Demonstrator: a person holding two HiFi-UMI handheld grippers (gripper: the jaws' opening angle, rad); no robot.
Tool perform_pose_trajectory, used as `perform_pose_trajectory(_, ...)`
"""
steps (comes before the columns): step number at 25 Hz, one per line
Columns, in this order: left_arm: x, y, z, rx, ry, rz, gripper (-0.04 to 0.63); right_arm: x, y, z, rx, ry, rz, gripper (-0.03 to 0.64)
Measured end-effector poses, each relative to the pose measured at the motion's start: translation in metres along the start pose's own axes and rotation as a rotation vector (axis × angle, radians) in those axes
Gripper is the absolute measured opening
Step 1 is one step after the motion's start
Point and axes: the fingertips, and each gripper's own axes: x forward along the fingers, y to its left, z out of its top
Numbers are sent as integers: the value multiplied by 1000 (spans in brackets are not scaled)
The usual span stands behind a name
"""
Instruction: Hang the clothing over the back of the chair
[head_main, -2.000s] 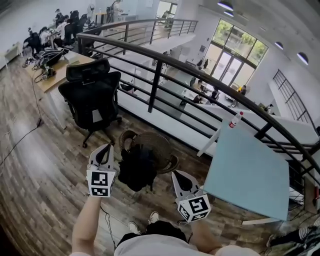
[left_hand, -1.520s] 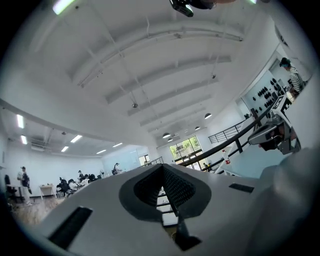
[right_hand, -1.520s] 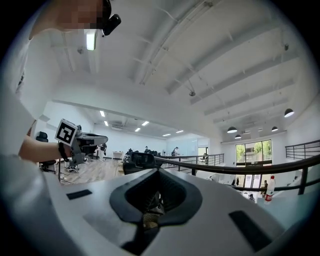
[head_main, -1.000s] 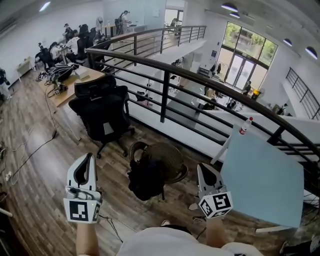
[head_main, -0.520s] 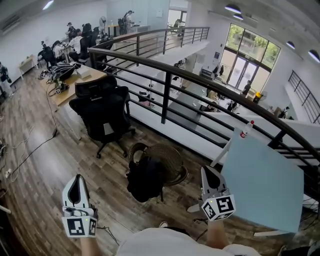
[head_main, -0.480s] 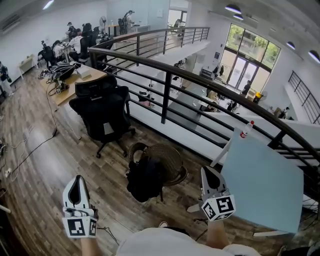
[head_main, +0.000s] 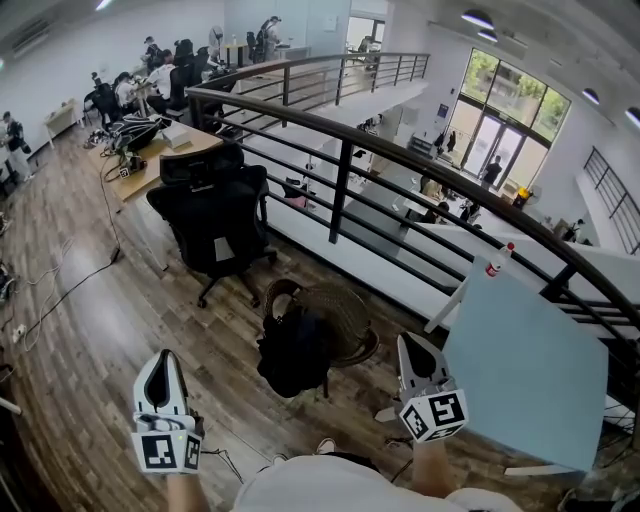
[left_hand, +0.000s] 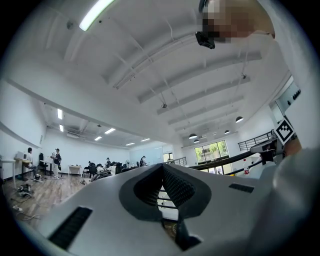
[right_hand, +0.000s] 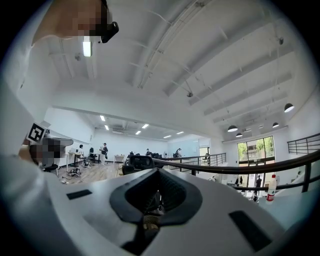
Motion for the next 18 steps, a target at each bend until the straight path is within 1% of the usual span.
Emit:
perform_pose_trajectory(6,-17,1,2,12,14,-5,23,-5,20,-3,9,2,32,18)
perform_pose_trajectory(11,-34,9,3,14,20,7,23,-19,35,-7,3,23,31,18)
perform_pose_trajectory(14,-41,12,1,7,19,-6,23,-27,49,-8,-22,24,50,18)
perform_pose_trajectory(18,-49,9,-5,1,21,-39,23,-41,65,-14,-22,38,47,18)
